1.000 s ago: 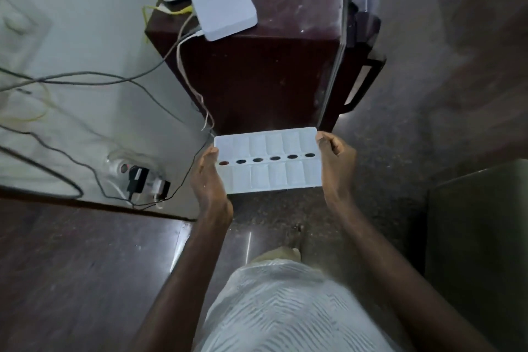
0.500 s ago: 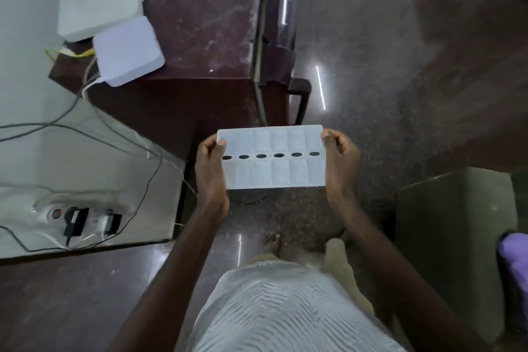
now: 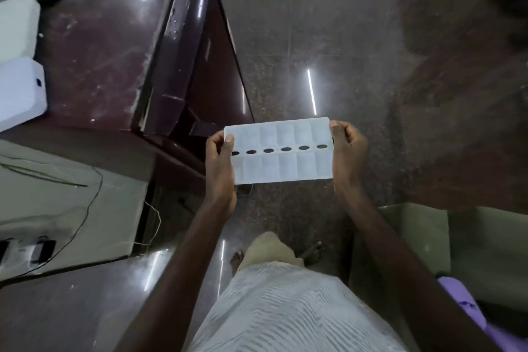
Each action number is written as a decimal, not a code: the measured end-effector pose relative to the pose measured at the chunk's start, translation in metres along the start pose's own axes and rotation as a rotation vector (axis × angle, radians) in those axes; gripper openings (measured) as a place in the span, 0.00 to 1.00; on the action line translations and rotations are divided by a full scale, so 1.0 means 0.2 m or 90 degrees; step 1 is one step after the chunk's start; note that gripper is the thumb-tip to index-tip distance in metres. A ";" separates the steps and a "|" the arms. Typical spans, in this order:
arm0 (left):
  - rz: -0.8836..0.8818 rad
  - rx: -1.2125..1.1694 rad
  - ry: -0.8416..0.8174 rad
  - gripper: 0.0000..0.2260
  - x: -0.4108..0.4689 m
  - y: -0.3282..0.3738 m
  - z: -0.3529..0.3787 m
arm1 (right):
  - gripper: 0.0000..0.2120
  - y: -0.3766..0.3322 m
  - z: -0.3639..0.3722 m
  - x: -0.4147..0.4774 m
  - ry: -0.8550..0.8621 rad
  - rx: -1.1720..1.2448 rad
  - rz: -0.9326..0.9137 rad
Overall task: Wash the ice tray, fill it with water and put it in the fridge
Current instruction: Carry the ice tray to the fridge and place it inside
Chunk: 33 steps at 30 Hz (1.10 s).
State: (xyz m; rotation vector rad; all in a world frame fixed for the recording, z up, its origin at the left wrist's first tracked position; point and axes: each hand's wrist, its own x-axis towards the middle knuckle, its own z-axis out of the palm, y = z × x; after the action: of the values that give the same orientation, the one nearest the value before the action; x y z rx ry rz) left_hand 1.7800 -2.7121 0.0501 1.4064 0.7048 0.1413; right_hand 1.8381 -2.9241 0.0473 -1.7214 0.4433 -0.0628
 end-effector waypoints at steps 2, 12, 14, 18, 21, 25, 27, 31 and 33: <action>-0.003 -0.009 0.008 0.11 0.00 0.02 0.13 | 0.09 -0.01 -0.07 0.12 -0.016 -0.017 -0.007; -0.038 -0.040 0.059 0.13 0.14 0.07 0.71 | 0.12 -0.04 -0.25 0.77 -0.087 -0.054 -0.036; -0.044 -0.048 0.069 0.14 0.21 0.08 0.82 | 0.12 -0.04 -0.27 0.92 -0.098 -0.053 -0.031; -0.055 -0.075 0.090 0.12 0.34 0.09 1.06 | 0.13 -0.07 -0.29 1.21 -0.140 -0.074 -0.049; -0.062 -0.097 0.105 0.11 0.40 0.11 1.22 | 0.15 -0.13 -0.32 1.42 -0.160 -0.080 -0.063; -0.068 -0.133 0.129 0.13 0.45 0.16 1.40 | 0.16 -0.20 -0.33 1.64 -0.189 -0.098 -0.074; -0.067 -0.146 0.156 0.12 0.46 0.19 1.45 | 0.16 -0.22 -0.34 1.72 -0.218 -0.105 -0.079; -0.066 -0.151 0.199 0.13 0.50 0.20 1.58 | 0.12 -0.25 -0.34 1.90 -0.290 -0.123 -0.087; -0.055 -0.151 0.237 0.11 0.51 0.21 1.66 | 0.10 -0.26 -0.35 2.00 -0.327 -0.122 -0.085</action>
State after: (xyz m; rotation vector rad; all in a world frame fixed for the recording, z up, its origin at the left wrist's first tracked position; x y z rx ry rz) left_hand 2.0482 -2.9364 0.0523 1.1310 1.0191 0.4134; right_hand 2.2009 -3.1128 0.0298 -1.8719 -0.0483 0.3287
